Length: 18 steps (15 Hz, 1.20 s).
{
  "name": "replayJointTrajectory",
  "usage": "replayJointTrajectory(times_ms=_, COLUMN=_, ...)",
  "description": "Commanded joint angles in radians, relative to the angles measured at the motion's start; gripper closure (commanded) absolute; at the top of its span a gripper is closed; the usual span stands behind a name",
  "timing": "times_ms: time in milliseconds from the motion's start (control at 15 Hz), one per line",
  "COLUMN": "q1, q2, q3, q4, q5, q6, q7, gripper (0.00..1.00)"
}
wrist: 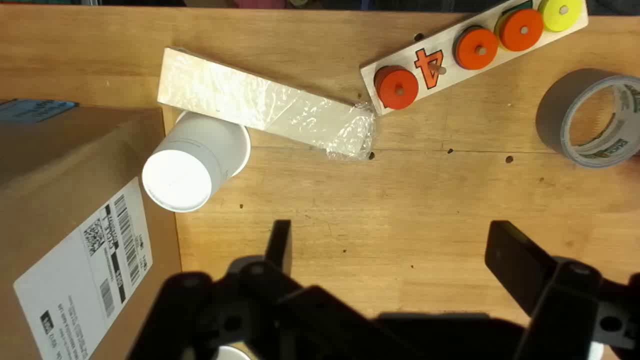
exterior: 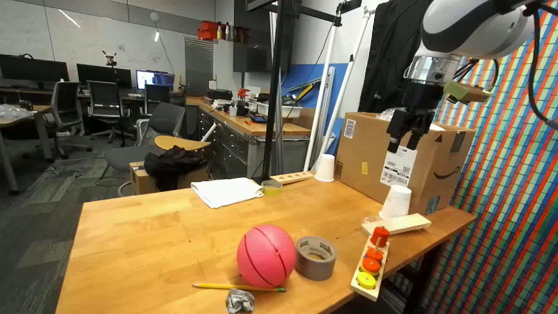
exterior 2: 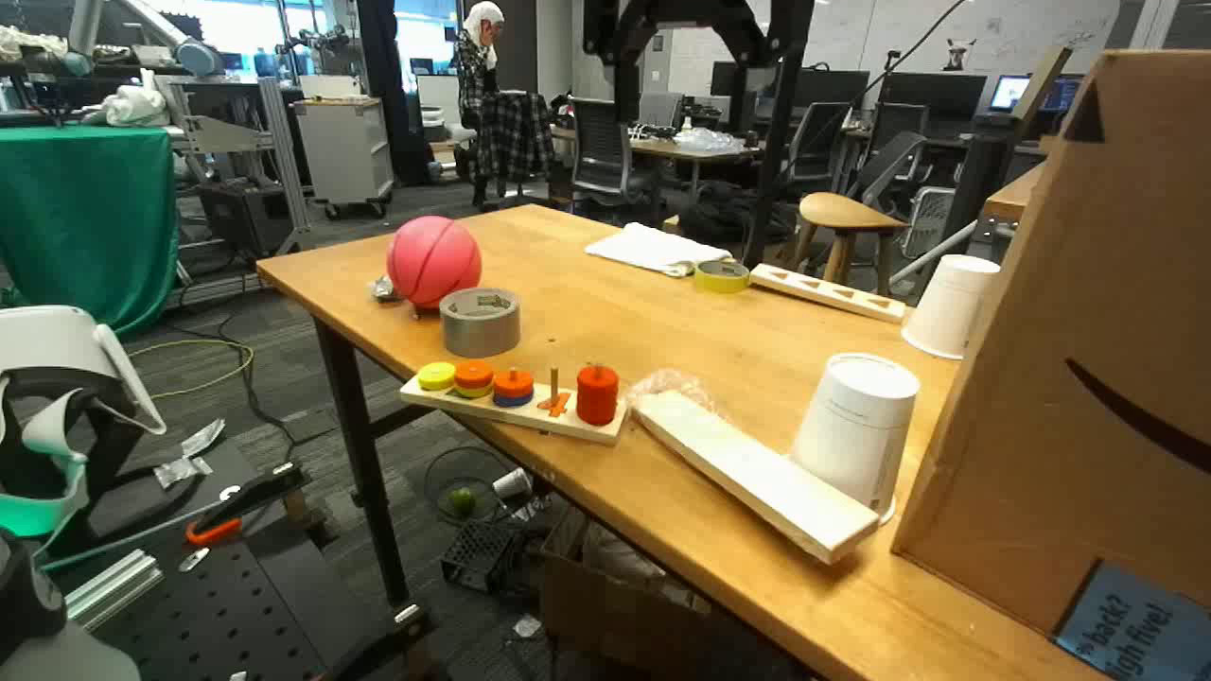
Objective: Push the orange basketball to the right
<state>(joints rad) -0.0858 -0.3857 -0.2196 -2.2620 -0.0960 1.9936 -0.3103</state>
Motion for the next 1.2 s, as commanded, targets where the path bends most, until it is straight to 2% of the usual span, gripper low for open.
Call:
replayJointTrajectory(times_ms=0, q1=-0.01, q2=0.001, q3=0.009, q4=0.008, q5=0.004, q6=-0.003, q7=-0.003, gripper=0.0)
replayJointTrajectory(times_ms=1000, q1=-0.01, q2=-0.003, q3=0.009, q4=0.016, q5=0.004, q6=-0.003, q7=-0.003, gripper=0.0)
replayJointTrajectory(times_ms=1133, q1=0.004, q2=-0.024, q3=0.024, q4=-0.011, q5=0.004, q6=0.017, q7=-0.01, gripper=0.0)
